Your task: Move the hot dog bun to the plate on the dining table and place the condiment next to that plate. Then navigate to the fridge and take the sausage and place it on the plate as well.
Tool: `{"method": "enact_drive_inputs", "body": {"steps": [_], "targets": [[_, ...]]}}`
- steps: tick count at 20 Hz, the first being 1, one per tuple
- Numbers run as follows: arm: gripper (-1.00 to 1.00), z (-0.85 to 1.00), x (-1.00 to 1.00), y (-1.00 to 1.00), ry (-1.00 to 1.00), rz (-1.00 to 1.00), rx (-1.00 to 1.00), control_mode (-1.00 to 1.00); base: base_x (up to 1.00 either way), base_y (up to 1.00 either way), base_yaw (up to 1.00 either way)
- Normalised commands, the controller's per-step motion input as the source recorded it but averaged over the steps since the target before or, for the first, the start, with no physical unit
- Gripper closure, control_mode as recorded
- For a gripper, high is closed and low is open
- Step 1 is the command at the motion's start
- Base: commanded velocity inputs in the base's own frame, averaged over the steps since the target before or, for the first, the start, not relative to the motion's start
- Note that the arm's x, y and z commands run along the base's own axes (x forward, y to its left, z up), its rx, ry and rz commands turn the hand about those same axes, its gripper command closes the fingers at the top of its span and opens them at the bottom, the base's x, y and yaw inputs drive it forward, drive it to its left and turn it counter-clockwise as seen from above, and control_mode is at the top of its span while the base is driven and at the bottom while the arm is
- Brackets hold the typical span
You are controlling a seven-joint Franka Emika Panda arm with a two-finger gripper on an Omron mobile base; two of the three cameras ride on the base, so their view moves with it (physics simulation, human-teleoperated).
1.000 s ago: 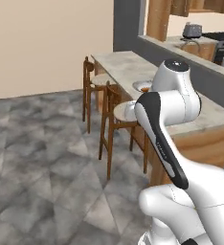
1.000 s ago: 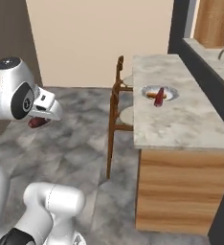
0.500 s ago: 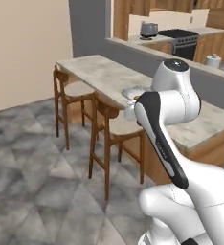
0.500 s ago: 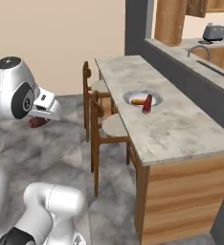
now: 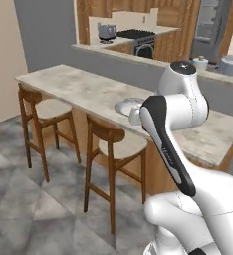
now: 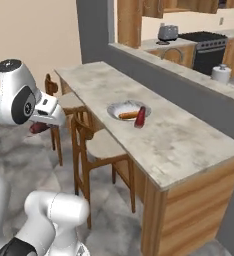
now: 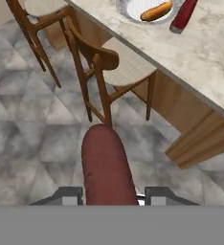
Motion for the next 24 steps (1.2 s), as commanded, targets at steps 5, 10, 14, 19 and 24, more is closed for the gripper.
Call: {"method": "enact_drive_inputs", "body": {"steps": [5,10,14,19,24], "targets": [[1.0,0.0,0.0,0.0,0.0,0.0,0.0,1.0,0.45,0.79,-0.5],[1.0,0.0,0.0,0.0,0.0,0.0,0.0,1.0,0.23,0.78,-0.51],[1.0,0.0,0.0,0.0,0.0,0.0,0.0,1.0,0.01,0.75,-0.52],[1.0,0.0,0.0,0.0,0.0,0.0,0.0,1.0,-0.08,0.72,-0.48],[1.0,0.0,0.0,0.0,0.0,0.0,0.0,1.0,-0.05,0.81,-0.46]]}}
